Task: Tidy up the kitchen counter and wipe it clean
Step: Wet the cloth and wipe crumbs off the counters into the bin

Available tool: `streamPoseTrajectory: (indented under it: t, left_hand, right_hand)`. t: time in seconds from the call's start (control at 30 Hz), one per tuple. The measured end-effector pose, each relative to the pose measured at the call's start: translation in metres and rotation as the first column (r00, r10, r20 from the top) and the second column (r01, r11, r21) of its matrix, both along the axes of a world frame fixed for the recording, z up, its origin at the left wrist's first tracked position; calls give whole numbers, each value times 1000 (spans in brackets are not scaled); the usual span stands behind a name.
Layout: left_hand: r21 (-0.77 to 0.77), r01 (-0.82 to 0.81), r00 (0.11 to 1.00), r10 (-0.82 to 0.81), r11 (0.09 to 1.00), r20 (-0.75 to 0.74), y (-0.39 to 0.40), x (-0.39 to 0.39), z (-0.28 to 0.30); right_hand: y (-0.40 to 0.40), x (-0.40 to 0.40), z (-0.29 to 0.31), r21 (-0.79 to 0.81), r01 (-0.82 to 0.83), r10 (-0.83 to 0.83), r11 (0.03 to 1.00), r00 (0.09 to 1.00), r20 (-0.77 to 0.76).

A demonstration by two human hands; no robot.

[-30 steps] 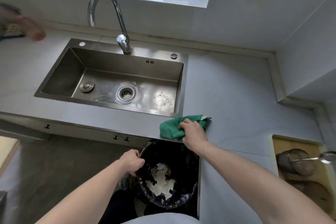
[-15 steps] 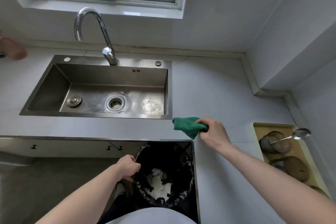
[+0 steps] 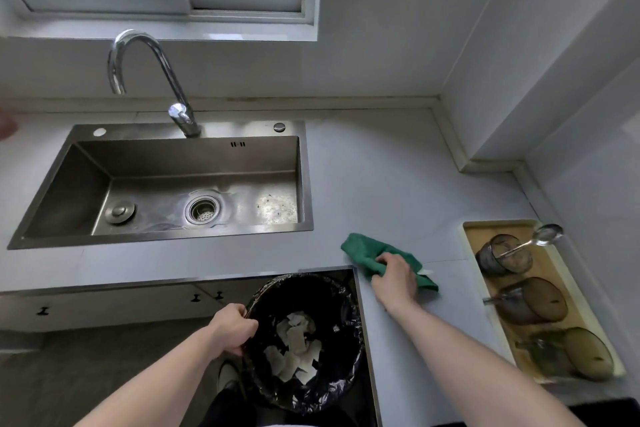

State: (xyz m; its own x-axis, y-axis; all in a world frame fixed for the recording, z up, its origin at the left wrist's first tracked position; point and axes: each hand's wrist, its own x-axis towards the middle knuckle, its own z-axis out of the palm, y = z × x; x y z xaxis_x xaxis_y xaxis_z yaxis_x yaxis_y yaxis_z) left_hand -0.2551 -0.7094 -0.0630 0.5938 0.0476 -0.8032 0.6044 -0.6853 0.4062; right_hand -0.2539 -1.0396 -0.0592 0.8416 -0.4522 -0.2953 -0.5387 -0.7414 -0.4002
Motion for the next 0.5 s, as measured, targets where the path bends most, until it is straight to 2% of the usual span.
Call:
streamPoseTrajectory:
  t: [0.1,0.2,0.27,0.37,0.5]
  left_hand:
    - [6,22,1000,-22,1000,5,-2,2,0]
    - [21,43,999,-43,999,6,-1,5,-2]
    - [21,52,999,-52,998,1,-1,6,-2]
    - [19,61,998,-61,998,-5,-3,8,1]
    - [16,68,997,-68,998,-25,0,8,1]
  right_hand:
    - [37,-18,6,118,-66,70,991,997,-31]
    - [63,-33,16,277,-192,218,941,974,-65]
    - [70,-37,23,317,-265,292,911,956,-39]
    - [62,-26,38,305,-250,236,919,968,83]
    - [23,6,54,284,-140,85,949,977,196]
